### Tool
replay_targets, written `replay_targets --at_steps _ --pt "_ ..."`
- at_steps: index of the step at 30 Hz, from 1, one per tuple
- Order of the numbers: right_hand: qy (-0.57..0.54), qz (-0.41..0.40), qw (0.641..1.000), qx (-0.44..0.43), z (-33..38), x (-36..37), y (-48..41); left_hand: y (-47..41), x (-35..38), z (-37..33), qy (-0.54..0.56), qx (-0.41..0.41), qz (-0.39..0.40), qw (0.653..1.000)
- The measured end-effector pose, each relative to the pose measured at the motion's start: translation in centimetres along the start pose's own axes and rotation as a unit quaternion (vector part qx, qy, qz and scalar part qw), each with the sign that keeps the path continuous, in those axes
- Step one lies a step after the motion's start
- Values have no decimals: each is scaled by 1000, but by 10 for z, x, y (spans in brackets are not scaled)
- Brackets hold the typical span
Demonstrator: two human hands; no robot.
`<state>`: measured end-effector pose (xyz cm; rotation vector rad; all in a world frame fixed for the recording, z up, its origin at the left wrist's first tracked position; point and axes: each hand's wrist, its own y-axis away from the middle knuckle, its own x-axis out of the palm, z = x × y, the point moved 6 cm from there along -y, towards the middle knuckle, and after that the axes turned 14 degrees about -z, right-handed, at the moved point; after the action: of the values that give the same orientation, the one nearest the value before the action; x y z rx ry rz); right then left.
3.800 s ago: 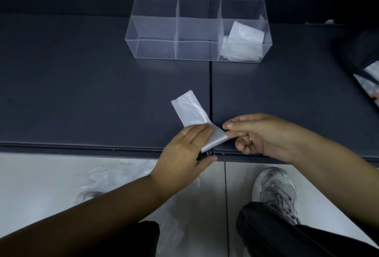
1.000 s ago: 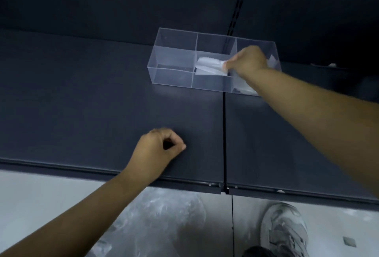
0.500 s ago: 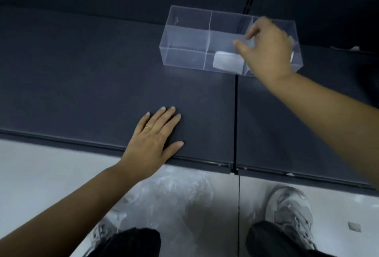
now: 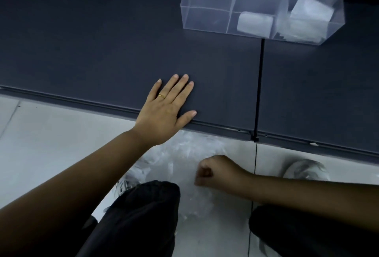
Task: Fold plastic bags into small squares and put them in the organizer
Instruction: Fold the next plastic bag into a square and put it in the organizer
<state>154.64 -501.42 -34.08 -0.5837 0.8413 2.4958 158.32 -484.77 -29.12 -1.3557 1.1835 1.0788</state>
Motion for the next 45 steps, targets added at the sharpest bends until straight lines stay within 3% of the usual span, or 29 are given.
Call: replay_targets --at_steps 3,5,7,9,12,14,17,20,23,25,27,29,33,35,38,42,44,45 --pt "-51 -46 998 1 15 -42 3 -2 -4 1 42 -10 11 999" --pt "-78 -77 994 -2 28 -77 16 -5 -9 4 135 -44 31 989" --pt "-138 -94 986 -6 42 -115 31 -9 -18 10 281 -120 66 950" --pt "-226 -145 963 0 47 -156 36 -13 -32 21 399 -215 75 888" --pt "-326 -276 902 69 22 -213 30 -23 -49 35 496 -302 30 813" --pt "-356 -346 860 119 -6 -235 25 -30 -55 37 518 -319 -14 793" --pt "-374 -413 815 160 -46 -253 23 -34 -57 26 478 -287 -82 826" --pt "-360 -446 799 181 -77 -257 27 -38 -61 -6 445 -203 -89 868" --pt "-173 -526 817 163 -85 -265 44 -44 -56 -43 363 -77 -34 928" --pt "-31 -578 814 50 -57 -268 64 -47 -52 -63 328 -21 -19 944" --pt "26 -589 803 -94 -24 -255 82 -49 -52 -75 311 2 -37 950" --pt "50 -565 808 -159 -9 -230 93 -52 -57 -85 283 27 -87 955" --pt "88 -548 831 -32 -24 -193 84 -56 -66 -115 212 128 -159 956" --pt "109 -541 834 -13 -25 -193 74 -58 -65 -135 181 196 -160 950" --pt "94 -503 853 -102 -5 -202 64 -67 -63 -153 172 241 -146 944" --pt "-66 -402 902 -141 18 -213 63 -85 -78 -137 209 188 -179 943" --pt "-187 -405 886 -123 19 -222 66 -89 -80 -122 258 121 -166 944" --pt "-241 -414 871 -111 17 -225 67 -89 -78 -114 323 47 -133 936"
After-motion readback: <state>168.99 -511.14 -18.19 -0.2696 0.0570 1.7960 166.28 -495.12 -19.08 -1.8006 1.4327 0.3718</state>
